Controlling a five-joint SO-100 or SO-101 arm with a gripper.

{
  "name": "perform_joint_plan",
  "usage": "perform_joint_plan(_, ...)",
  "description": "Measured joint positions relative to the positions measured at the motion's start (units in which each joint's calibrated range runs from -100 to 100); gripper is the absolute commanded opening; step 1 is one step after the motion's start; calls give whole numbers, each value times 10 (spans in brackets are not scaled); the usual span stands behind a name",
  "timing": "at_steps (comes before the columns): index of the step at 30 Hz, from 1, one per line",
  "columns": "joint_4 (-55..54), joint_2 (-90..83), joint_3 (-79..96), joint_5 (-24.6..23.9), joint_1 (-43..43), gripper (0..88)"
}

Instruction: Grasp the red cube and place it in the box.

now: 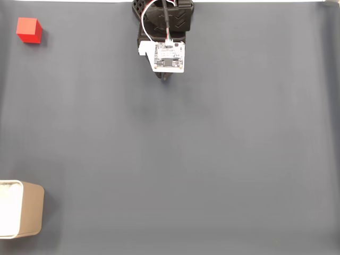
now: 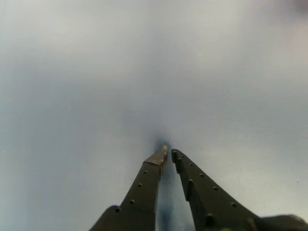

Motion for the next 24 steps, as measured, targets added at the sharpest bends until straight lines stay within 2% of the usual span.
perform_joint_plan(15,-213,17,-19,0,10,0)
perform_joint_plan(24,-263,108,-118,-6,10,2)
